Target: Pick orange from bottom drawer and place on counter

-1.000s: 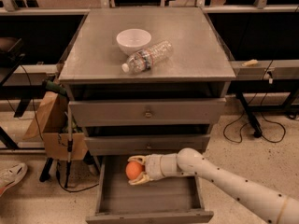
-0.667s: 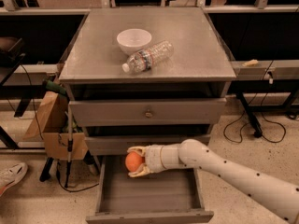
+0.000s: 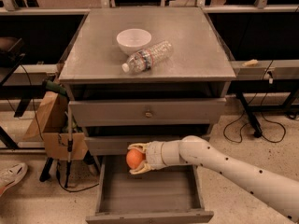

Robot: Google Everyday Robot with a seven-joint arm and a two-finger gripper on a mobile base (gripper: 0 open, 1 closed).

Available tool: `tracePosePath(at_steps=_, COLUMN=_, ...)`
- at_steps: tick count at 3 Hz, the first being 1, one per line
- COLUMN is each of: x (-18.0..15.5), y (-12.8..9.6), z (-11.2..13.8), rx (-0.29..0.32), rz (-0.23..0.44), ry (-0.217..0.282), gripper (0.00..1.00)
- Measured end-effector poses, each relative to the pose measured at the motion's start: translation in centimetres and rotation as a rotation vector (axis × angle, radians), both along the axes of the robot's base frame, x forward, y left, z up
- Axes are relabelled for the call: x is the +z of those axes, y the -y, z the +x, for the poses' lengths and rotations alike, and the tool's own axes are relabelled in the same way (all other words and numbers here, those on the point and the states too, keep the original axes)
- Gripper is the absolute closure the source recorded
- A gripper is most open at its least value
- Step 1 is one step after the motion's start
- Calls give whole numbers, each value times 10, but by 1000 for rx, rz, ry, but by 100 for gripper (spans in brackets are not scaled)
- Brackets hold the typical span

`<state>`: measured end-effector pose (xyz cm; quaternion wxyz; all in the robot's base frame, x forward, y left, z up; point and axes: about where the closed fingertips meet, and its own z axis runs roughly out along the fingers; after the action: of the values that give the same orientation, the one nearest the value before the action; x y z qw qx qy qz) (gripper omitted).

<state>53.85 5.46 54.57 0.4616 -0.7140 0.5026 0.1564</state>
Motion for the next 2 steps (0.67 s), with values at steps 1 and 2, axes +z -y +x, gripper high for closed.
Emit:
tracePosePath(at_steps=1, x=32, y=-5, z=6, rx=-10, rz=-7, ry=56, gripper=100)
tracePosePath(at_steps=2, x=102, y=-32, z=13, rx=10, rz=-42, ry=156, gripper=100)
